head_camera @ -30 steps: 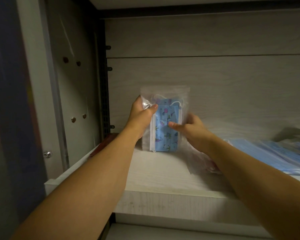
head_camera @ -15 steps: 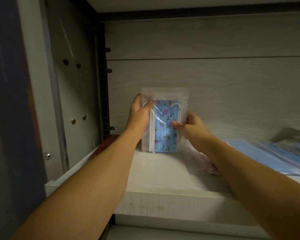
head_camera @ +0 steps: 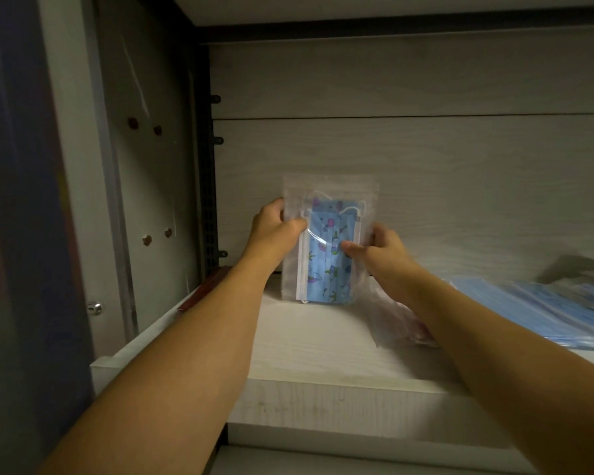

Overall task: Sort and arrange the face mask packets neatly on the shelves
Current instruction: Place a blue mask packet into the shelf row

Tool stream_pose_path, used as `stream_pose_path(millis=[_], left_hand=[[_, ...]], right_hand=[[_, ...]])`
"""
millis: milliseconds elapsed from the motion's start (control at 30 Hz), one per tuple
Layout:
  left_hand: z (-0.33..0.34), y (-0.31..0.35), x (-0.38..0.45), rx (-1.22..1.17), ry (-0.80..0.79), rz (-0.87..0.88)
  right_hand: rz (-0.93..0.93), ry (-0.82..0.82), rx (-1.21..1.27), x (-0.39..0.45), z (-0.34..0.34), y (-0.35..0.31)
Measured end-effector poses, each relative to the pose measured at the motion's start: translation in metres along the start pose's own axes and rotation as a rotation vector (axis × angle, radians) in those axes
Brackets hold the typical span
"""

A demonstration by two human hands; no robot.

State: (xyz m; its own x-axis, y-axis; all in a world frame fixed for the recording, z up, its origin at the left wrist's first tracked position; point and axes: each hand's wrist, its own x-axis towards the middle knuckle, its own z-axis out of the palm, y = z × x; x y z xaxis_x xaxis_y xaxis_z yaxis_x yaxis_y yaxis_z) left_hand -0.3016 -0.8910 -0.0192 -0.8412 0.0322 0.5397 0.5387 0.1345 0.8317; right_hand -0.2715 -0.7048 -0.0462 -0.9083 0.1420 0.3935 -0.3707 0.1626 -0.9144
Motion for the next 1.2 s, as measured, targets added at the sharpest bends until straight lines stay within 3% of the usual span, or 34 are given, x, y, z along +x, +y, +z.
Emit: stream_pose_path(millis=[400, 833, 1067, 1200], left_hand=[[-0.002, -0.004, 0.006, -0.022, 0.122, 0.027], [-0.004, 0.0, 0.009, -0.014, 0.168, -0.016], [-0.013, 0.044, 0.021, 0.283, 0.14, -0.09], [-0.02, 0.064, 0.02, 0.5, 0.04, -0.184]], right_hand=[[0.002, -0.014, 0.009, 0.008, -0.012, -0.004], [-0.062, 0.154, 0.021, 0.003, -0.012, -0.013], [-0.003, 0.178, -0.018, 0.002, -0.011, -0.039], [0.161, 0.101, -0.01, 0.003, -0.008, -0.056]])
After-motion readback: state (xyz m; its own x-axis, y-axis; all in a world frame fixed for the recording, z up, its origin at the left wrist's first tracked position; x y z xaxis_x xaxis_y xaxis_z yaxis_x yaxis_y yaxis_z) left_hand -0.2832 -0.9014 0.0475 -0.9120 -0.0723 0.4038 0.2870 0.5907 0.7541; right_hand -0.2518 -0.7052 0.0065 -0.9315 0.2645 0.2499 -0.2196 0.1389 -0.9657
